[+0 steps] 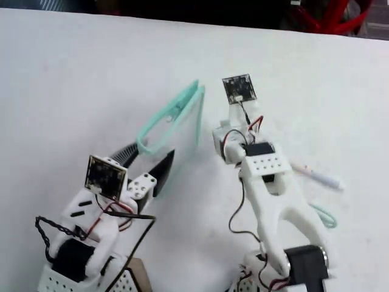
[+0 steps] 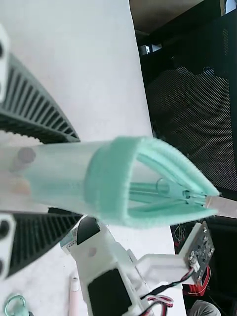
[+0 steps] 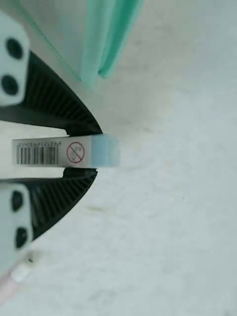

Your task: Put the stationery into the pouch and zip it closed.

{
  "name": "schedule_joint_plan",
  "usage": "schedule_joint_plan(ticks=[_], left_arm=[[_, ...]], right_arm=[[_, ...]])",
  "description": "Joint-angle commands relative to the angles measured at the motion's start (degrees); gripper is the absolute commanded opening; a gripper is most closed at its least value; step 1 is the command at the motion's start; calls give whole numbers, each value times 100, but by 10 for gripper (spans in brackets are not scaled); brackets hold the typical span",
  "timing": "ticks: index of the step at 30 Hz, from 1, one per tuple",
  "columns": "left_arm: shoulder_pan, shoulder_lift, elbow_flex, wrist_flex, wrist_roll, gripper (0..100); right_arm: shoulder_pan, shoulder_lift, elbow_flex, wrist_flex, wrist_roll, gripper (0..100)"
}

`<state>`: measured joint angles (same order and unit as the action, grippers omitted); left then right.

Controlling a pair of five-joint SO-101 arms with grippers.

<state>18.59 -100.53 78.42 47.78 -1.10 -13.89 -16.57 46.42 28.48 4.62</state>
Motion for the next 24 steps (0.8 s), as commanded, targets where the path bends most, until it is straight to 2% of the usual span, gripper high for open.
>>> schedule_joint_plan(ticks=[1,4,9,16,19,24], left_arm=[[22,-57,-18,-141,-70,215],[22,-57,-18,-149,-70,215],[22,-57,-18,-149,-70,215],[22,-57,-18,-149,-70,215],[22,-57,-18,-149,-70,215],[22,-57,-26,-141,-70,215]], right_arm=[[110,-488,-18,-4,-70,18],[277,-989,-9,435,-141,18],[655,-2659,176,1235,-677,18],[251,-4699,1697,303,-492,18],[-4,-5349,1591,673,-273,18],[-171,-5807,448,1684,-264,18]])
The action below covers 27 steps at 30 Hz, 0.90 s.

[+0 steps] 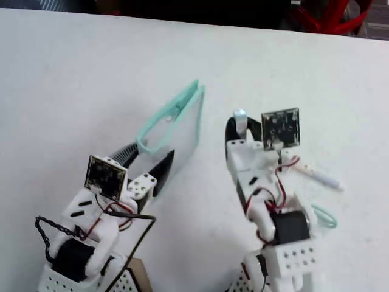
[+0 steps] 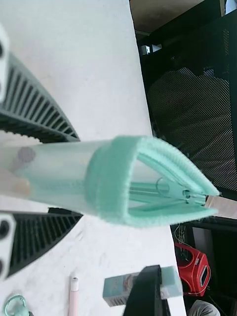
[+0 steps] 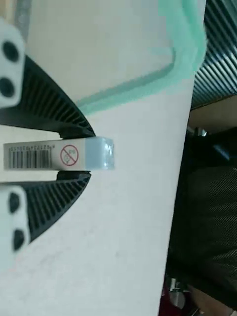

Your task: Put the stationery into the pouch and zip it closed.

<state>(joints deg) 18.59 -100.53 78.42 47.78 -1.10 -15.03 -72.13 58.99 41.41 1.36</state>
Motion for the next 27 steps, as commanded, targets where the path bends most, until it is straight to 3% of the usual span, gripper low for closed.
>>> schedule_joint_plan(ticks=[1,15,27], left_arm=[[22,-57,-35,-132,-70,215],[31,-57,-35,-114,-62,215],[31,-57,-44,-123,-62,215]], right_arm=[[-84,-242,-1073,532,62,18],[-875,1921,-3323,1226,18,18],[-1253,2062,-3982,1710,35,18]])
